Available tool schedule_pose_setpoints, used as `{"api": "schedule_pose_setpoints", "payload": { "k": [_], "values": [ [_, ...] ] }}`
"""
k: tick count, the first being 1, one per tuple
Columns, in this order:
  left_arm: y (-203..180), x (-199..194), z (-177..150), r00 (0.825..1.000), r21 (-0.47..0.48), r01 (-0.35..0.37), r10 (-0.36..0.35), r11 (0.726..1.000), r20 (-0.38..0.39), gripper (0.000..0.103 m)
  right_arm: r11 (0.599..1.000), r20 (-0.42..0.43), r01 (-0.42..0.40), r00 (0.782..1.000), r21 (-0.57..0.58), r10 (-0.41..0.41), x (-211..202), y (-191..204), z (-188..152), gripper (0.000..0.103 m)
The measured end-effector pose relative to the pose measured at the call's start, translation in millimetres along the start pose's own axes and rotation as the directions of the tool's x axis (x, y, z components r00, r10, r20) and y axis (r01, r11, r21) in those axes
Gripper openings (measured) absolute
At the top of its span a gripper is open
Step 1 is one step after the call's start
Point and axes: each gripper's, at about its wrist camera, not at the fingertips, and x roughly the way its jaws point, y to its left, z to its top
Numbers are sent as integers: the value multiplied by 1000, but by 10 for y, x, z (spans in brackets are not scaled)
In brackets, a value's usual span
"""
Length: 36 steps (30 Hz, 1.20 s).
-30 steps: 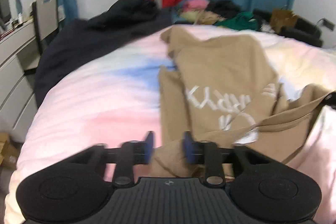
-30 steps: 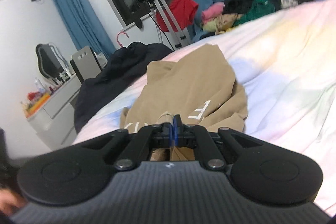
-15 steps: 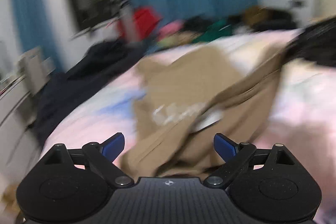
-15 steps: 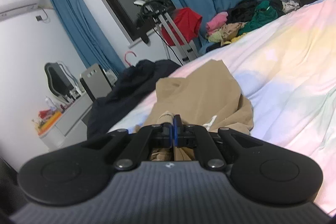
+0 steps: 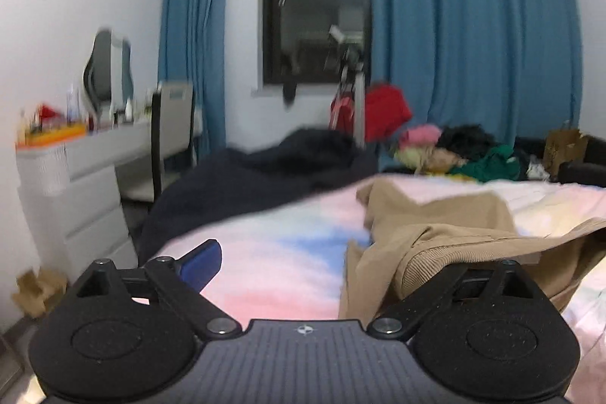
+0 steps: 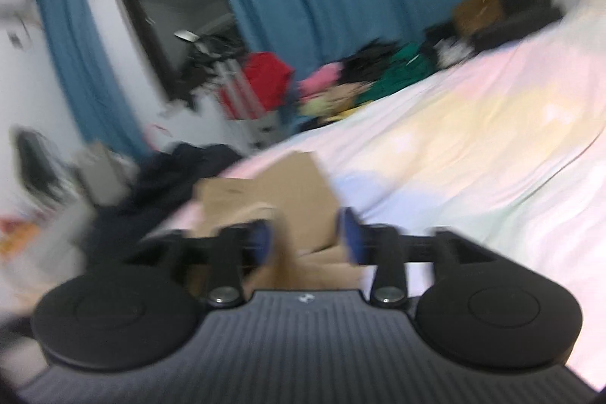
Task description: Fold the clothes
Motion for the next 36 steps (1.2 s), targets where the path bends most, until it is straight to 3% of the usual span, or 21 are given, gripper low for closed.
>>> {"api": "schedule_pose_setpoints", "payload": {
  "k": [2,4,7,9,12,16,21,25,27,30,36],
  "values": [
    [36,-24,42,999,-35,-8,9,999,33,97,996,-48,27,998,-84,-31,74,27,-36,80],
    [92,-32,69,999,-71,-20,23,997,45,97,988,-127,11,991,-153,-31,173,53,-101,78],
    [131,72,67,999,-111,-32,33,993,7,97,995,-150,19,988,-99,-33,227,17,-190,78],
    [129,145,71,999,-119,-49,49,992,-1,97,999,-123,31,992,-29,-34,218,2,-198,78],
    [143,196,110,998,-128,-52,57,990,37,97,999,17,39,999,-13,-39,51,71,-112,78],
    [237,19,345,988,-151,-17,40,988,150,98,1000,203,18,979,16,-21,-355,201,214,79],
    [343,-464,1142,949,-202,32,33,979,314,98,998,371,-66,927,20,54,-979,428,937,80],
    [338,-970,1954,878,-153,20,56,988,476,99,994,472,-110,875,-21,107,-1491,636,1554,80],
    [332,-1190,2355,856,-135,13,59,991,514,101,991,500,-128,857,-25,123,-1732,710,1874,80],
    [356,-1500,2912,843,-127,19,53,992,535,101,987,511,-152,845,-53,158,-2095,825,2346,80],
    [494,-2080,3741,845,-116,71,2,991,534,103,975,559,-184,799,-124,222,-2919,1051,2991,80]
  ]
}}
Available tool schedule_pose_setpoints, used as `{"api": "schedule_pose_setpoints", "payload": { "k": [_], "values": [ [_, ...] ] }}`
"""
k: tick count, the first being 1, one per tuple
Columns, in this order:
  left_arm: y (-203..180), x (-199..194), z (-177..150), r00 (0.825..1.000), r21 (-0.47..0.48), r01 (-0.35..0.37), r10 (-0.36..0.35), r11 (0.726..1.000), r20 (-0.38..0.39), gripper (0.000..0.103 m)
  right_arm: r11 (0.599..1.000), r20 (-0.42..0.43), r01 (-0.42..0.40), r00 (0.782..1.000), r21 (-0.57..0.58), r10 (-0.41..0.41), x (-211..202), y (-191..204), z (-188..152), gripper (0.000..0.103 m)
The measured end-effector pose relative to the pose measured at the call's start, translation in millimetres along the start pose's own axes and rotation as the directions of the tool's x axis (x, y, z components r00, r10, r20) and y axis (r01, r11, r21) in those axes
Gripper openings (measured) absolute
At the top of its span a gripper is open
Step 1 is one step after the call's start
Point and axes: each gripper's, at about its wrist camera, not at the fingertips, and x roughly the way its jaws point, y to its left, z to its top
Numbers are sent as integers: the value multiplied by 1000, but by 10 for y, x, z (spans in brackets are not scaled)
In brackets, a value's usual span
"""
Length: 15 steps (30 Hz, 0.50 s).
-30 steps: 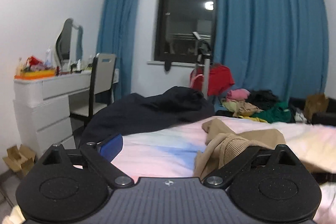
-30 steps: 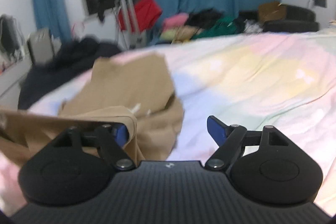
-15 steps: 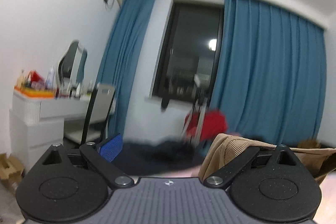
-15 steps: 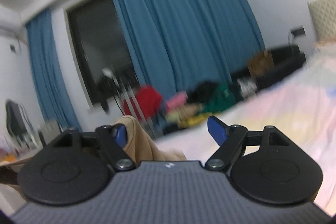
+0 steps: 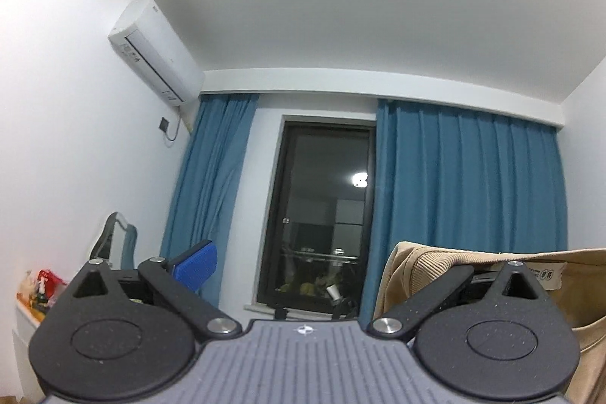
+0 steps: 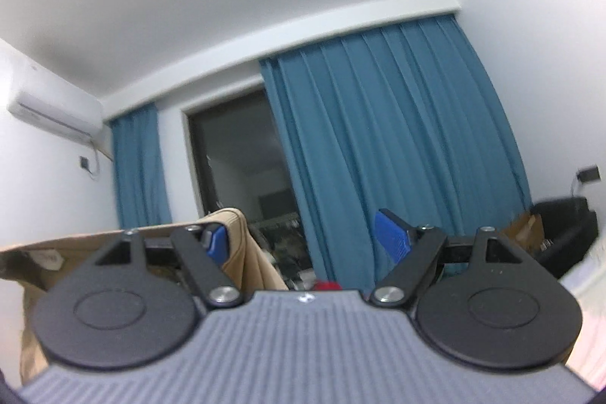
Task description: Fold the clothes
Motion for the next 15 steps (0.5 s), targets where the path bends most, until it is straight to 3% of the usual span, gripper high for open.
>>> {"api": "schedule_pose_setpoints", "payload": {
  "k": [4,7,10,15],
  "values": [
    [71,32,386,997,-5,39,-39,999,-60,103,999,-14,-29,999,-25,29,-180,147,424,80],
    [192,39,465,989,-33,76,-80,997,-127,103,998,-40,-51,998,-43,49,-297,170,528,80],
    [314,145,252,979,-50,95,-103,994,-177,103,997,-82,-52,996,-63,46,-364,126,386,80],
    [394,579,-504,952,-51,99,-109,994,-288,103,997,-210,-26,978,-69,11,-87,-30,-205,80]
  ]
}}
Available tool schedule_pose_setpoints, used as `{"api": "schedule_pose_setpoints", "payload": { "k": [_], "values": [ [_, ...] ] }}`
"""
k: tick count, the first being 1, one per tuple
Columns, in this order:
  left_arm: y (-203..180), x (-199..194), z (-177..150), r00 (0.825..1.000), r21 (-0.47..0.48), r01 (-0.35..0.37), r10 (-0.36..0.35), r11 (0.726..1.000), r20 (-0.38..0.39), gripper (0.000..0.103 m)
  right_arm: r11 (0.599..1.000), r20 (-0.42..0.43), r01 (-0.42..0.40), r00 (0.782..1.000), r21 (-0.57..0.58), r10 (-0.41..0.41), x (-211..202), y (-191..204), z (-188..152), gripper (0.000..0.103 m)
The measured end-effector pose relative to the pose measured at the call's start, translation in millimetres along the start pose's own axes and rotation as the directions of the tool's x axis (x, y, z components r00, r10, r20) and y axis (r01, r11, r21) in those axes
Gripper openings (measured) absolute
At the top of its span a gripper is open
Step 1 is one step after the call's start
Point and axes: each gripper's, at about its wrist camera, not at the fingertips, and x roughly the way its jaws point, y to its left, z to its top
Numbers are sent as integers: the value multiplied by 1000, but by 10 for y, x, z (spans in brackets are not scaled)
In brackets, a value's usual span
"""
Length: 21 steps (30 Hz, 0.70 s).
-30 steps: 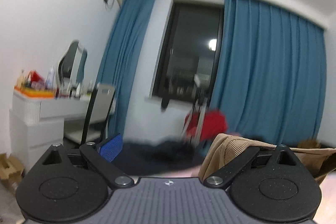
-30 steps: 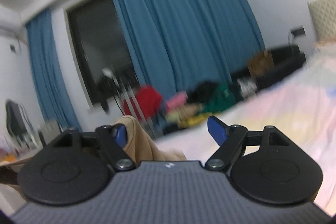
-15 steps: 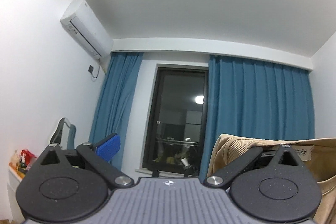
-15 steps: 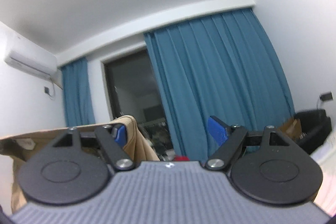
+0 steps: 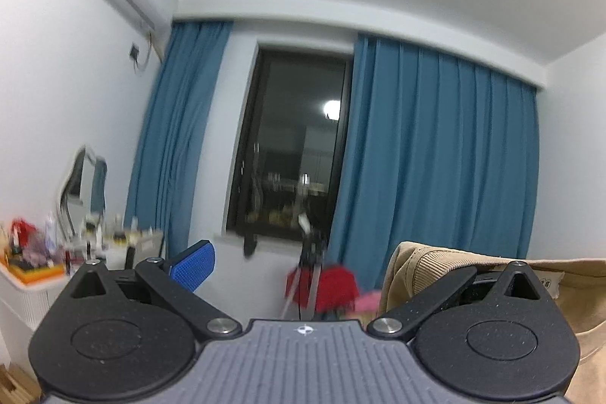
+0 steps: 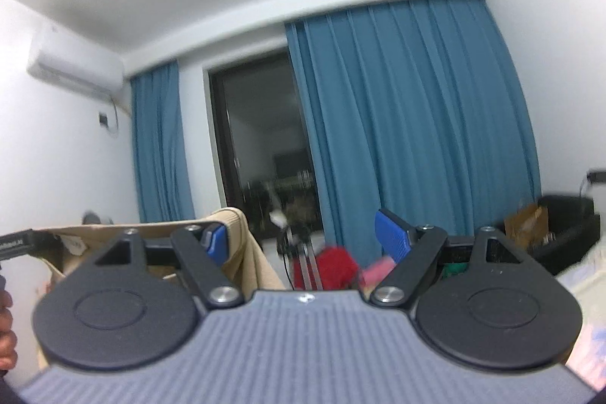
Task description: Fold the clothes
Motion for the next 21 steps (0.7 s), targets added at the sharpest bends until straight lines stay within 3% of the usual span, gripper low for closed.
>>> {"api": "schedule_pose_setpoints", "payload": {
  "k": [6,11,17,19,21],
  "values": [
    [61,1021,-766,991,13,-25,26,1000,-129,103,998,-106,61,993,17,-59,944,-144,-615,80],
    [-100,2145,-1444,977,19,-53,55,998,-206,103,991,-143,137,981,9,-134,1783,-399,-1190,80],
    [-359,3629,-2577,938,61,-65,82,996,-338,101,977,-229,212,949,-36,-214,2891,-837,-2170,79],
    [-410,4103,-3021,919,95,-62,95,993,-384,101,972,-280,231,931,-42,-233,3203,-1011,-2526,79],
    [-459,4550,-3494,888,139,-60,116,988,-444,100,969,-347,241,905,-57,-245,3509,-1155,-2941,79]
  ]
}}
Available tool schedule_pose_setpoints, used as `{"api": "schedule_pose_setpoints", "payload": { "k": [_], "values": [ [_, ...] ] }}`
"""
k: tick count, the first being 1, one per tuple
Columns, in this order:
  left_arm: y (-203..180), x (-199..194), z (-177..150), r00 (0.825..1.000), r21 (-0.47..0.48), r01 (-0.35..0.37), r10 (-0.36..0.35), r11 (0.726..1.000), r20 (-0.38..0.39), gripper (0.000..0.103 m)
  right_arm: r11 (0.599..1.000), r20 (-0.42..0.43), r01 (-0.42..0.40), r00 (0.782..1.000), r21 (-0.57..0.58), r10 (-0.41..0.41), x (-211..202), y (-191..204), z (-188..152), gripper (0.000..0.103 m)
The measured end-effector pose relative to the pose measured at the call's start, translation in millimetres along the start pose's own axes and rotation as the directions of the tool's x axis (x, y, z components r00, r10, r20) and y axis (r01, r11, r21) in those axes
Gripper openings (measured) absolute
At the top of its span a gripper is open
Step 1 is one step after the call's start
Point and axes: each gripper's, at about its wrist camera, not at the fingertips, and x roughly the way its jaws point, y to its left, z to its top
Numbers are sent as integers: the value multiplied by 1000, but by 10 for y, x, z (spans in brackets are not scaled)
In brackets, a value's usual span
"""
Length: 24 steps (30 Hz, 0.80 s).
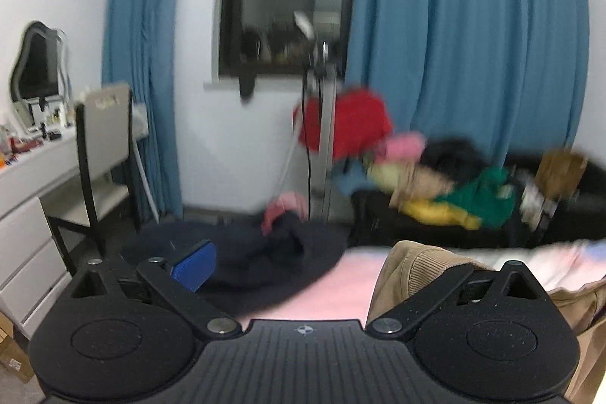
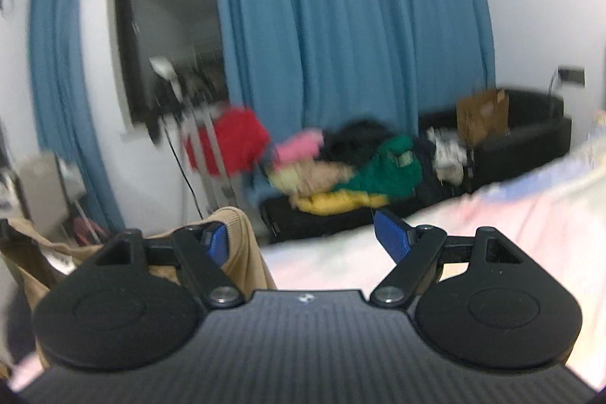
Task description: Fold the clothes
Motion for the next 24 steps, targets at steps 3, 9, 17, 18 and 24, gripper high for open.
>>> {"api": "schedule_pose_setpoints", "payload": {
  "k": [3,9,17,18,24],
  "values": [
    [-161,742,-320,993,74,-29,37,997,-113,97,1000,-164,-19,986,-11,17,625,-64,-396,78],
    [-489,1621,-855,932,339,26,99,940,-348,97,995,-415,-70,909,-72,34,1245,-37,-1024,78],
    [-435,1451,-551,925,315,184,-56,931,-376,100,995,-250,-32,967,91,54,608,-133,-1094,78],
    [-397,1388,-466,927,279,202,-91,939,-364,100,992,-233,-33,971,122,61,500,-166,-1084,78],
    [-183,751,-396,949,154,270,-235,950,-209,101,966,-155,-63,982,251,105,-375,-297,-1218,78]
  ]
}}
